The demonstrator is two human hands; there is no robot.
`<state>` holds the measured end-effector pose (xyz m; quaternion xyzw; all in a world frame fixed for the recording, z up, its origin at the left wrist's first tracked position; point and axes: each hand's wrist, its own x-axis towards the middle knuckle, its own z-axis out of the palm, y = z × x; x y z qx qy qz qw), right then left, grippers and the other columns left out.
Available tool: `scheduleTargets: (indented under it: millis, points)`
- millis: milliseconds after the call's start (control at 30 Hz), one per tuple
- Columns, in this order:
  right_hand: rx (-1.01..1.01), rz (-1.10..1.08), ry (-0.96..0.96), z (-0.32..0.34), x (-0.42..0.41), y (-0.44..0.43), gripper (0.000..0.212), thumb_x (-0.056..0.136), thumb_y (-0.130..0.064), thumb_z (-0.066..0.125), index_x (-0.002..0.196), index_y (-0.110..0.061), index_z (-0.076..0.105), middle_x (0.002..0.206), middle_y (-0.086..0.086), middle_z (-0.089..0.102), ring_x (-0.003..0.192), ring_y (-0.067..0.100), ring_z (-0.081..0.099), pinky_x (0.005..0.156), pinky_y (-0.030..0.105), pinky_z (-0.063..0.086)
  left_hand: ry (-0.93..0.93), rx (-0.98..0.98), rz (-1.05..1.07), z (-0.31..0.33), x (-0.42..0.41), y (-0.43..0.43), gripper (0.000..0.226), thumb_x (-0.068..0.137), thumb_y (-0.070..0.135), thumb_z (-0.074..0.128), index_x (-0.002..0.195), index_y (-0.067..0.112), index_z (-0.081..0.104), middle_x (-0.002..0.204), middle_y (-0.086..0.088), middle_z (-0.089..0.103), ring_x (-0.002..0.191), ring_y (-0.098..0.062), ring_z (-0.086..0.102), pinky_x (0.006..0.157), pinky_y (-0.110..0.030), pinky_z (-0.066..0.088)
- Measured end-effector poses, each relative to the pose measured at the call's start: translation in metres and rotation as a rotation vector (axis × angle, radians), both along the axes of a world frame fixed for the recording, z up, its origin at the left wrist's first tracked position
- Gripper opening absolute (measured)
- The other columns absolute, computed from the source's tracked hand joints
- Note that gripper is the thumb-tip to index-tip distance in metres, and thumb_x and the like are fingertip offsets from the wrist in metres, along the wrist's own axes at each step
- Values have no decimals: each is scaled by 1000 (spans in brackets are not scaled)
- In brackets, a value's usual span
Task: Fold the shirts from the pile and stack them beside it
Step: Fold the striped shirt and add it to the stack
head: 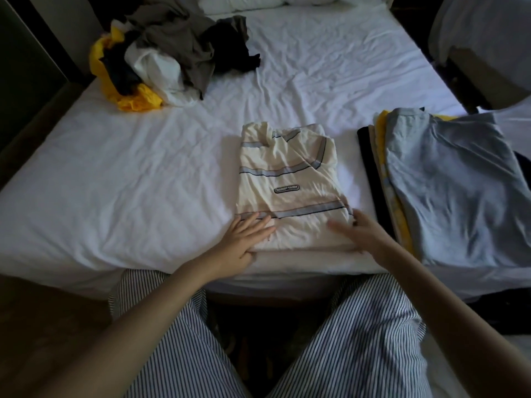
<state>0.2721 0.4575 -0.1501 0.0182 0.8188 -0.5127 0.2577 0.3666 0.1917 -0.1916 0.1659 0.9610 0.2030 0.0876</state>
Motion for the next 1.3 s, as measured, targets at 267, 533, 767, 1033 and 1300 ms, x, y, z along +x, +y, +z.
scheduleTargets:
  millis: [267,533,767,1033,1300]
  points:
    - [-210,59,-92,-6,19,23,10,90,-11,57,87,-2,55,60,8,63,42,8,55,39,17,41,-73,265,135,12,26,-17,59,84,-5,42,140,12,39,145,5,35,139,-5,22,114,-11,10]
    - [-290,-134,-167,-1,29,10,17,95,-22,53,96,-5,58,77,12,62,52,10,65,47,18,49,339,271,328,9,29,15,41,83,25,43,104,6,73,108,-7,71,107,-12,56,95,-19,40]
    - [-492,-238,-256,12,28,0,12,96,-17,50,92,-9,57,85,6,60,71,12,63,53,18,53,321,49,396,19,27,31,44,71,18,46,108,10,68,105,-5,67,99,-27,61,76,-34,54]
    - [-360,-158,-214,15,23,16,11,94,-8,52,85,-1,55,65,5,60,48,6,62,46,13,49,249,38,390,29,25,10,62,68,-20,50,126,-1,57,133,-15,56,123,-34,49,99,-45,46]
    - [-62,31,-230,6,26,19,13,91,-11,59,84,-1,55,83,13,55,57,17,64,51,23,57,105,-99,248,14,42,1,66,84,26,41,148,13,30,155,-3,27,144,-19,21,119,-37,19]
